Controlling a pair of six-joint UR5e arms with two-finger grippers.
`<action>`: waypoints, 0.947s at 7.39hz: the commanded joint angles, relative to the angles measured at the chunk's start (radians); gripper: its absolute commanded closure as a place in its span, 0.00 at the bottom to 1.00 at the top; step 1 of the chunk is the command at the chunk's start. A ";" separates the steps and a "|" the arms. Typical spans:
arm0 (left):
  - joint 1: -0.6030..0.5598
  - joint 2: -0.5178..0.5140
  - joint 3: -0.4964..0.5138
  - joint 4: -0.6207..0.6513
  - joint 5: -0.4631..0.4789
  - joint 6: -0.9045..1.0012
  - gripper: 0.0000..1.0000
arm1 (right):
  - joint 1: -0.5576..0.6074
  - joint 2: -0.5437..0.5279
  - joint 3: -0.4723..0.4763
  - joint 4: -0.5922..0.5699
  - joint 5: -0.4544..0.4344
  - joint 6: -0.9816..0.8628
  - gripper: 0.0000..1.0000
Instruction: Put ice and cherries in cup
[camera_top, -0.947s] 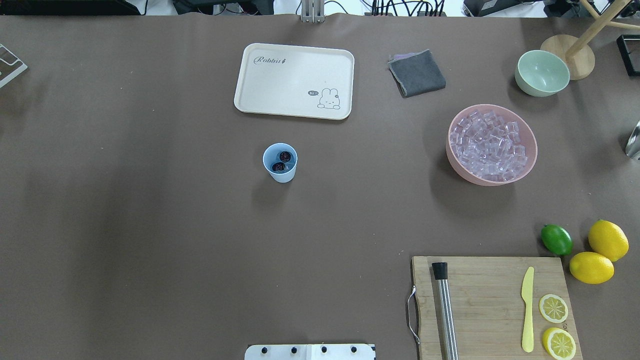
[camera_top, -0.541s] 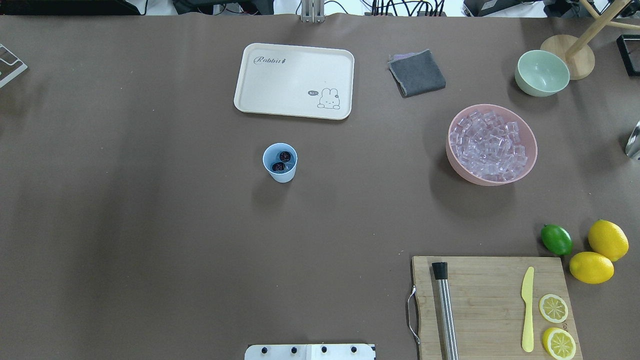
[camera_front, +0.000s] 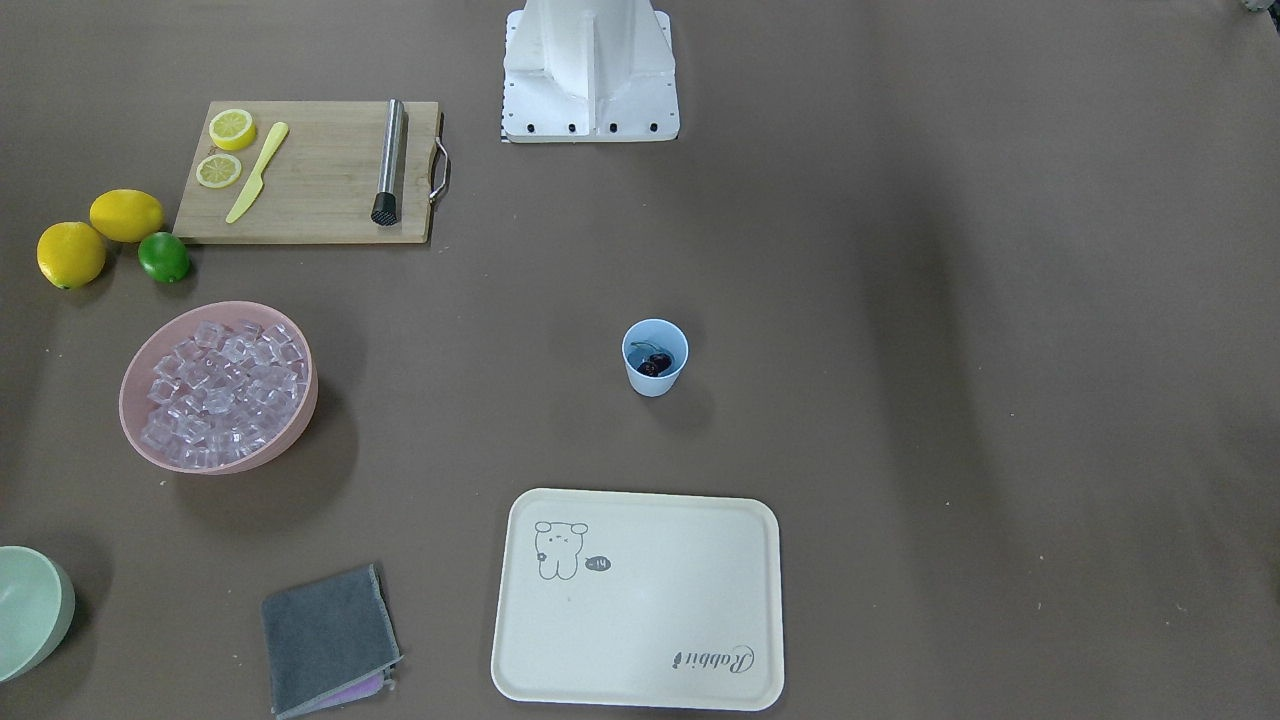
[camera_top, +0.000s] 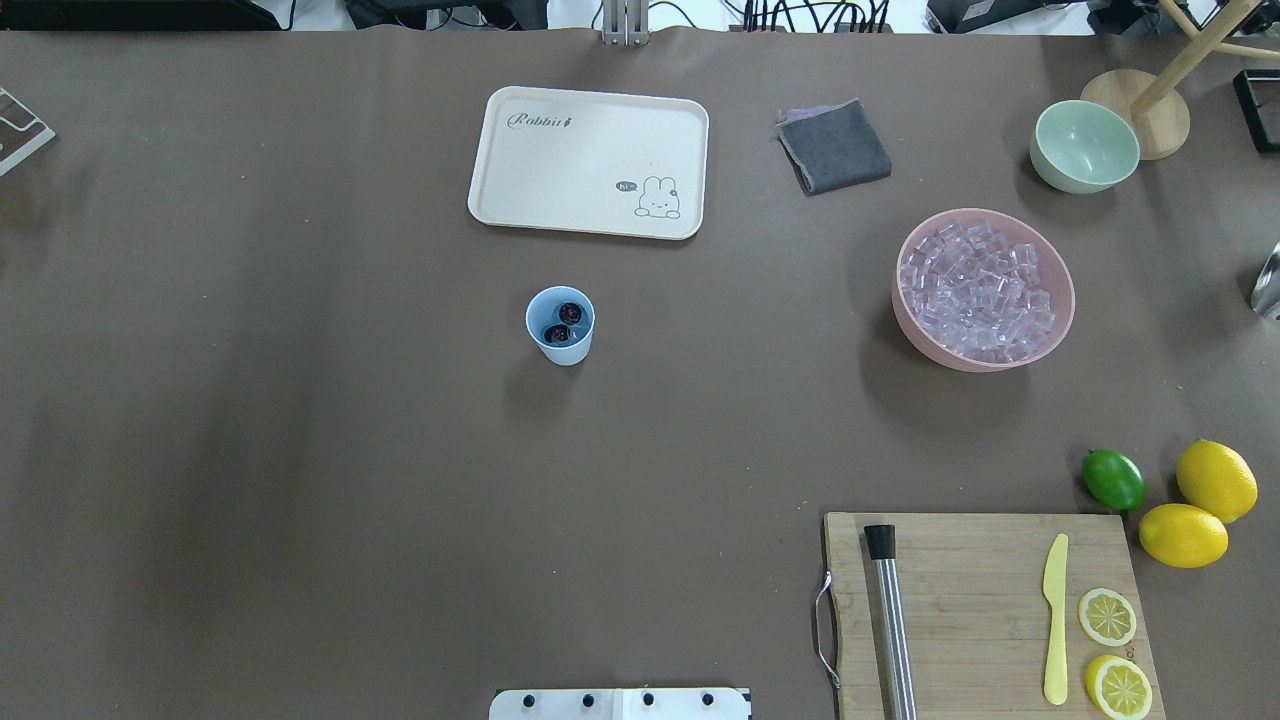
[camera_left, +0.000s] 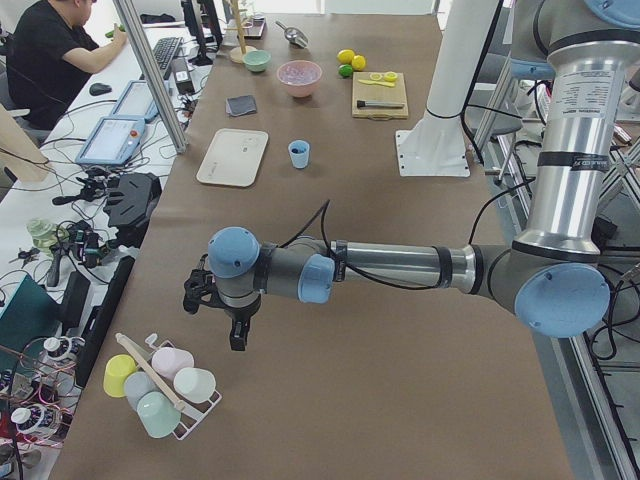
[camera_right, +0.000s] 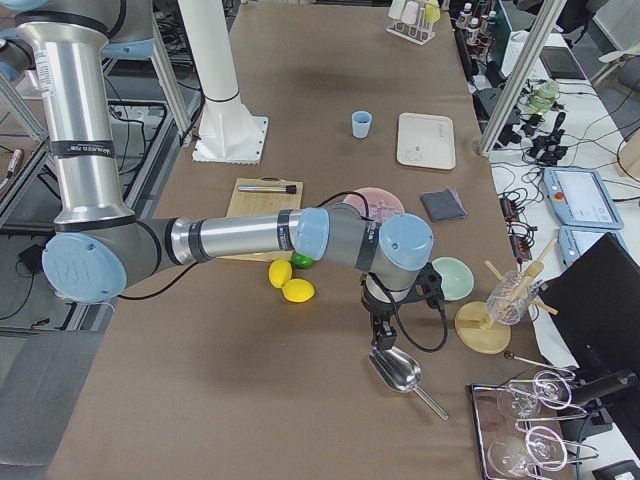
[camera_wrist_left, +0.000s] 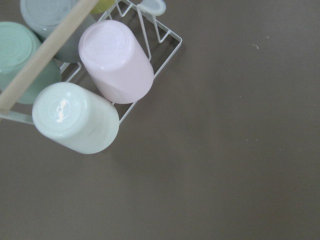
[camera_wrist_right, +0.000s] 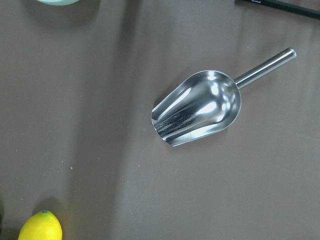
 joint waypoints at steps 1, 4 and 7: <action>0.006 -0.004 0.026 0.001 0.000 0.002 0.02 | 0.000 -0.017 0.003 0.002 -0.006 -0.001 0.00; 0.010 -0.033 0.064 0.001 0.002 0.005 0.02 | 0.002 -0.046 0.018 0.041 0.002 0.048 0.00; 0.010 -0.034 0.051 0.003 0.000 0.004 0.02 | 0.002 -0.077 0.018 0.133 0.002 0.130 0.00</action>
